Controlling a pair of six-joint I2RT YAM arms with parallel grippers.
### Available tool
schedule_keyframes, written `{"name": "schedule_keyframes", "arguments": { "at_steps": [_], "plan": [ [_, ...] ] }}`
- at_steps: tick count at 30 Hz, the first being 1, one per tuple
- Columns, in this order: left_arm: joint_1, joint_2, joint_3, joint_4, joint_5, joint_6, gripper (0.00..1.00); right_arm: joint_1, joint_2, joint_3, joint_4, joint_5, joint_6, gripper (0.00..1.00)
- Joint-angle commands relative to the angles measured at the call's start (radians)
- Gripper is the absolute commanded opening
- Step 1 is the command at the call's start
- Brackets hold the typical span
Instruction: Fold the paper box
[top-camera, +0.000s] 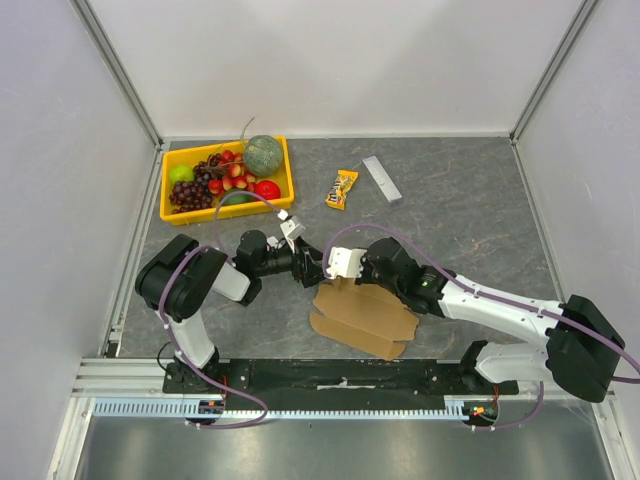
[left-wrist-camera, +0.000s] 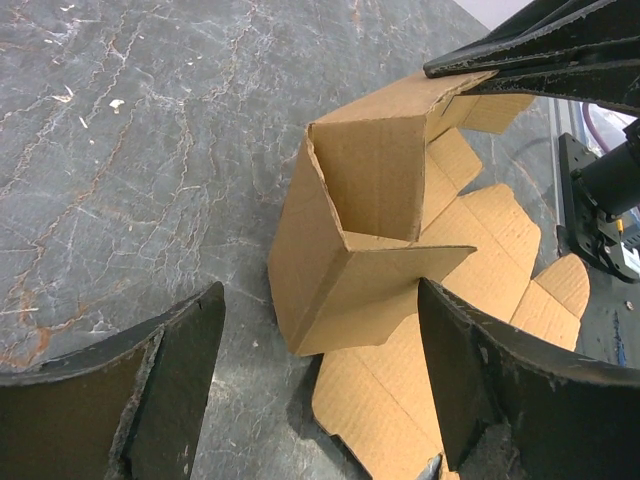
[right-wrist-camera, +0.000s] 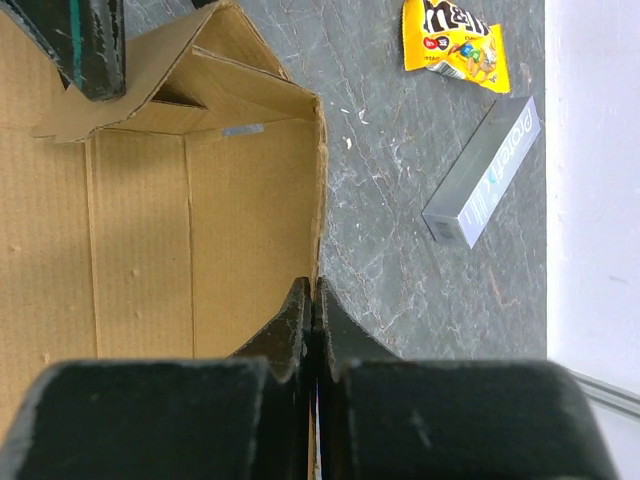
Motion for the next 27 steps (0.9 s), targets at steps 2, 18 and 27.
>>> {"name": "schedule_keyframes", "arguments": {
  "at_steps": [2, 18, 27],
  "plan": [
    [-0.018, 0.007, 0.010, 0.026, -0.026, 0.070, 0.84, 0.008, 0.007, 0.008, 0.047, -0.012, -0.042, 0.00],
    [-0.053, -0.003, 0.012, -0.008, -0.012, 0.106, 0.84, 0.051, 0.053, 0.003, 0.095, 0.134, -0.050, 0.00],
    [-0.044, -0.046, 0.033, -0.086, 0.060, 0.136, 0.84, 0.051, -0.007, -0.002, 0.053, 0.119, -0.070, 0.00]
  ]
}}
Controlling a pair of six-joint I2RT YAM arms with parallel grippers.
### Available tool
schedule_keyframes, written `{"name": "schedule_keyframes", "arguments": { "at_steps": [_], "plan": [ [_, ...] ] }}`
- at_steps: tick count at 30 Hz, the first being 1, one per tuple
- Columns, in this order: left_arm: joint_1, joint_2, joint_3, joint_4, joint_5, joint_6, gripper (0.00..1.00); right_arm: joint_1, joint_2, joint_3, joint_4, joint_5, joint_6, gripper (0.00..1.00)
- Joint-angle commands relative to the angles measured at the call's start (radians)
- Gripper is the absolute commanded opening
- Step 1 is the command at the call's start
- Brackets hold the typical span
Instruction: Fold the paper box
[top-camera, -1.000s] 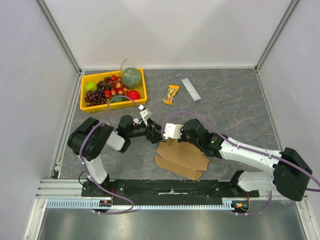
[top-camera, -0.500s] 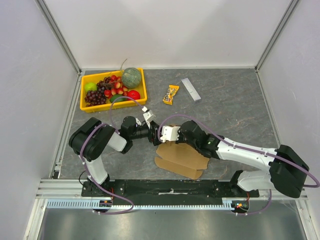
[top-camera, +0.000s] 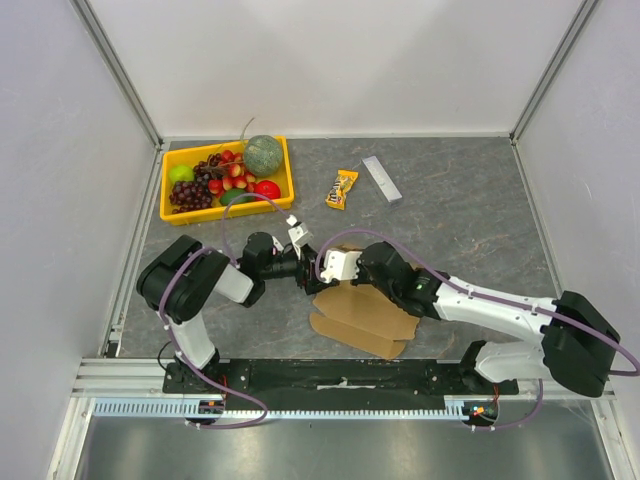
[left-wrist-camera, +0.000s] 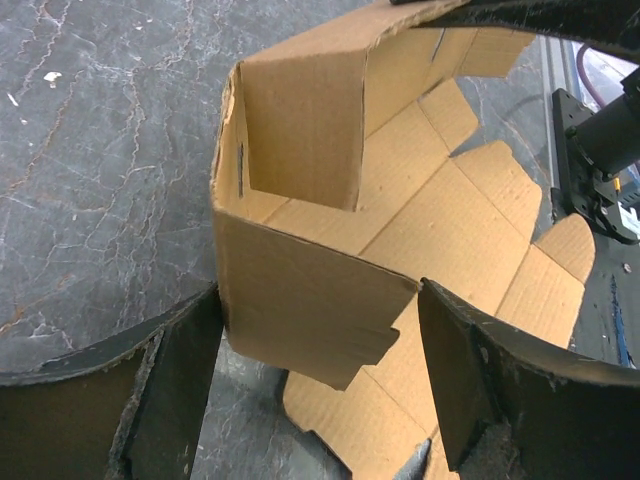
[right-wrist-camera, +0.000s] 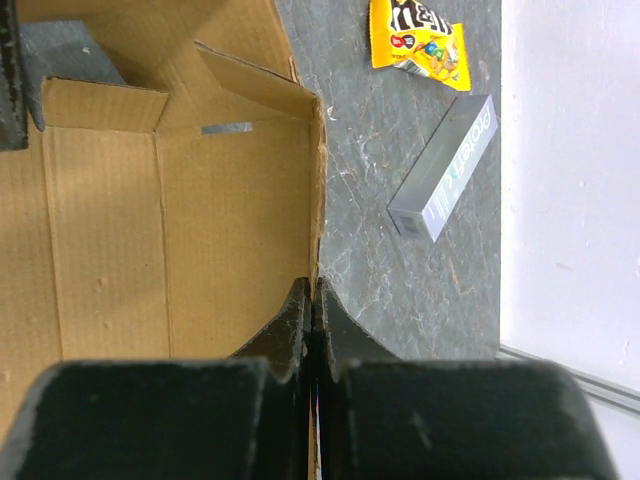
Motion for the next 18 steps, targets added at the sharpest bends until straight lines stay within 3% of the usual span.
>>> {"name": "schedule_keyframes", "arguments": {
  "at_steps": [1, 9, 18],
  "plan": [
    [0.010, -0.052, 0.030, -0.018, 0.063, 0.062, 0.84, 0.005, -0.049, 0.000, -0.004, 0.000, -0.017, 0.00],
    [0.100, -0.159, -0.022, 0.146, 0.176, -0.085, 0.84, 0.005, -0.059, -0.002, -0.037, -0.002, -0.037, 0.00],
    [0.223, -0.118, -0.068, 0.268, 0.069, -0.166, 0.84, 0.005, -0.078, 0.002, -0.052, -0.046, -0.057, 0.00]
  ]
}}
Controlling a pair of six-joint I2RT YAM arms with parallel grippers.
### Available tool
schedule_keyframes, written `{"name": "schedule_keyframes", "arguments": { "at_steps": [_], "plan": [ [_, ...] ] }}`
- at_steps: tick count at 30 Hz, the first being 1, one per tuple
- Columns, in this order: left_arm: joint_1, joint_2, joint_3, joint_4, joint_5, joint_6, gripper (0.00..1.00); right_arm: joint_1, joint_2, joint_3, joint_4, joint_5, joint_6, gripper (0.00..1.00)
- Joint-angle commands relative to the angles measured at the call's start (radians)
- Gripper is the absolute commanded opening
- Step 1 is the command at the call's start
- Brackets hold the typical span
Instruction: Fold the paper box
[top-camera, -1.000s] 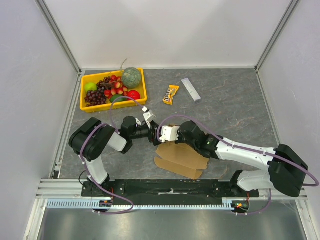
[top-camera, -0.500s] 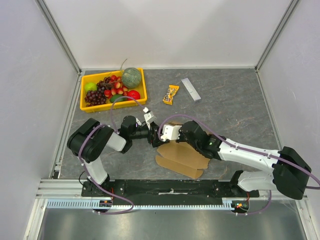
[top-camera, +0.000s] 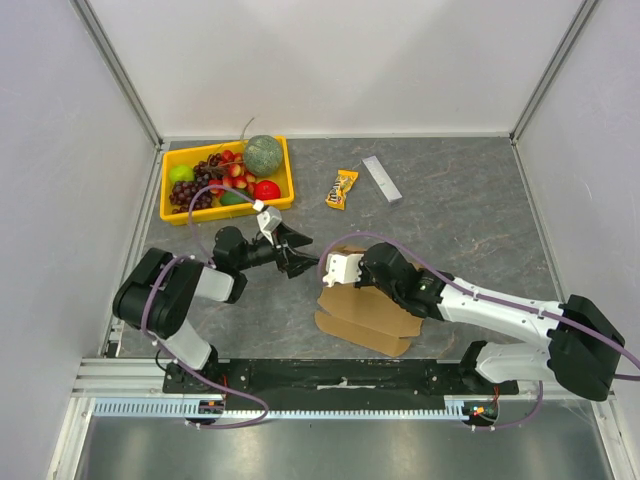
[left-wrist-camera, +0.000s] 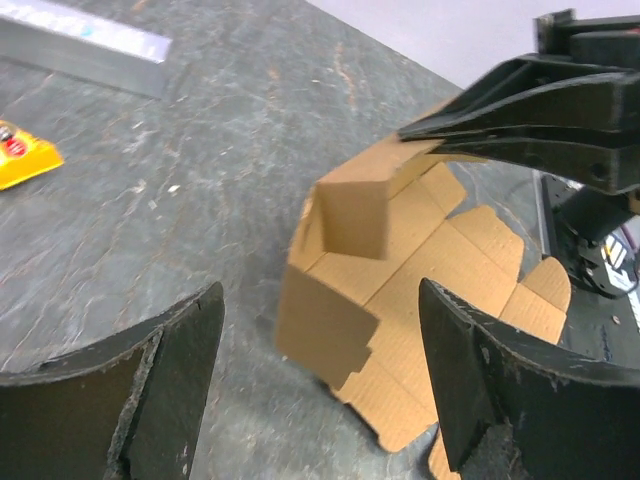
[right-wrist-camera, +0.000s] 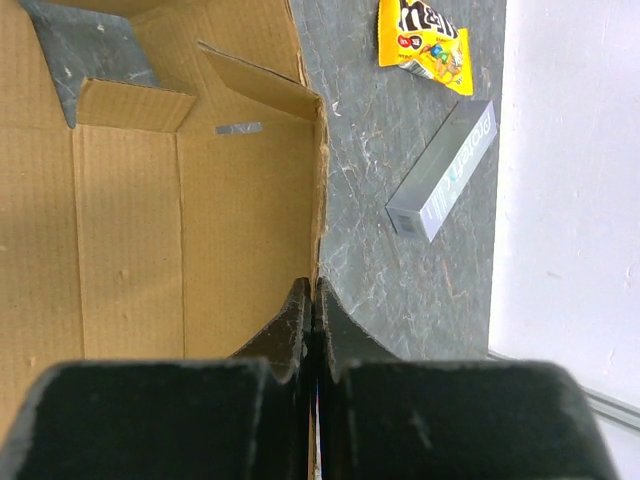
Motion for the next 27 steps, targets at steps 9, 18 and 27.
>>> {"name": "schedule_keyframes", "arguments": {
  "at_steps": [9, 18, 27],
  "plan": [
    [0.083, 0.133, 0.019, 0.023, -0.127, -0.036, 0.84, 0.008, -0.022, 0.009, -0.015, -0.021, -0.056, 0.00],
    [-0.001, 0.136, 0.096, -0.181, -0.171, 0.111, 0.83, 0.011, 0.011, 0.014, 0.020, -0.007, -0.087, 0.00],
    [-0.058, 0.139, 0.120, -0.239, -0.174, 0.170, 0.81, 0.009, 0.053, 0.014, 0.039, 0.045, -0.145, 0.00]
  ]
}}
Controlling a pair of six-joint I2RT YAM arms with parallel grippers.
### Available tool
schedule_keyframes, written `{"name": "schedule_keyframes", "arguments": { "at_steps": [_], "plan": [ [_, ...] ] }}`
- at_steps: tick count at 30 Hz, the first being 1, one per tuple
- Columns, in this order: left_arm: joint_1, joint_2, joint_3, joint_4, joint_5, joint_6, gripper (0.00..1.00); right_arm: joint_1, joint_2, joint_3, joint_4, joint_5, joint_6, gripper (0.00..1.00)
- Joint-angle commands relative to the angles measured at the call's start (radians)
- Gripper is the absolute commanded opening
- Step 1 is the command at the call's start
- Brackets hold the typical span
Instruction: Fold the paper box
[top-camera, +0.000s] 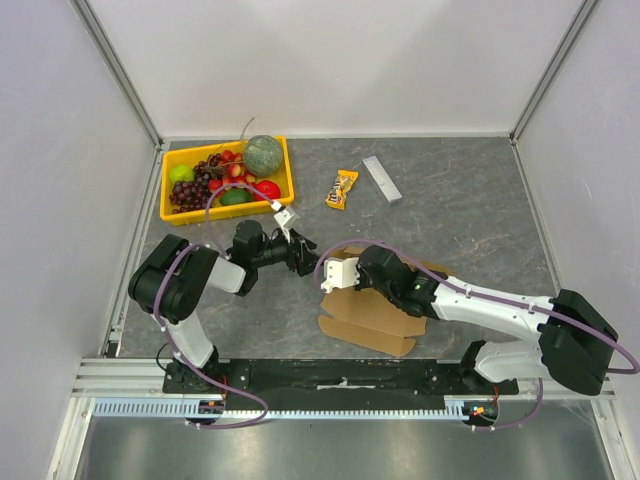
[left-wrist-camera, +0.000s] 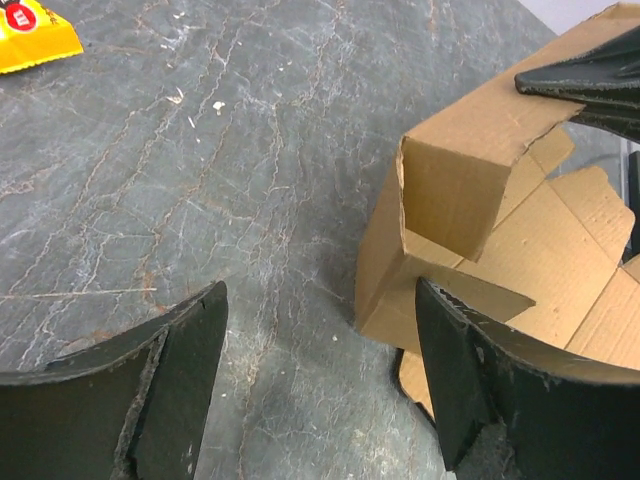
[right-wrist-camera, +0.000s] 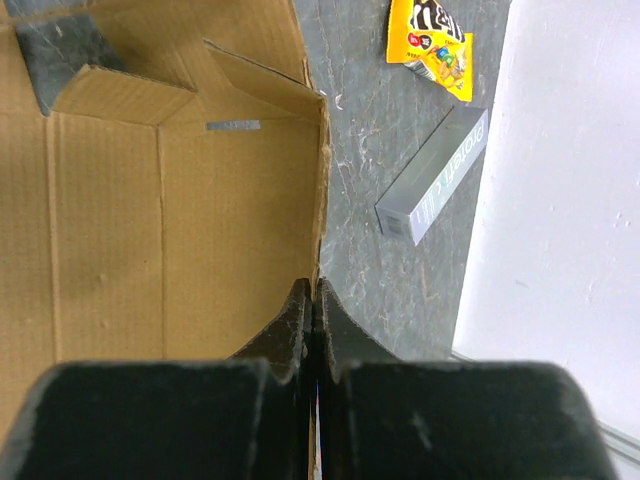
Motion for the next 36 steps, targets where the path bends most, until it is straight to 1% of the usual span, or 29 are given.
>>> {"name": "schedule_keyframes", "arguments": {
  "at_steps": [1, 8, 15, 16, 21, 28, 36],
  "plan": [
    [-0.011, 0.013, 0.027, -0.020, -0.005, 0.079, 0.81, 0.005, 0.025, 0.012, 0.043, 0.046, -0.057, 0.00],
    [-0.023, 0.028, 0.016, 0.026, 0.039, 0.074, 0.80, 0.006, 0.026, -0.011, 0.070, 0.066, -0.085, 0.00],
    [-0.046, 0.040, 0.010, 0.068, 0.104, 0.070, 0.80, 0.016, 0.003, -0.037, 0.104, 0.038, -0.088, 0.00],
    [-0.051, 0.040, 0.007, 0.075, 0.113, 0.068, 0.80, 0.016, 0.002, -0.040, 0.138, 0.038, -0.086, 0.00],
    [-0.072, 0.052, 0.002, 0.104, 0.135, 0.054, 0.80, 0.017, 0.017, -0.051, 0.186, 0.043, -0.072, 0.00],
    [-0.100, 0.059, 0.010, 0.086, 0.106, 0.068, 0.80, 0.026, 0.025, -0.067, 0.218, 0.032, -0.068, 0.00],
    [-0.145, 0.036, 0.002, 0.063, 0.003, 0.093, 0.79, 0.058, 0.008, -0.110, 0.282, 0.049, -0.036, 0.00]
  ]
}}
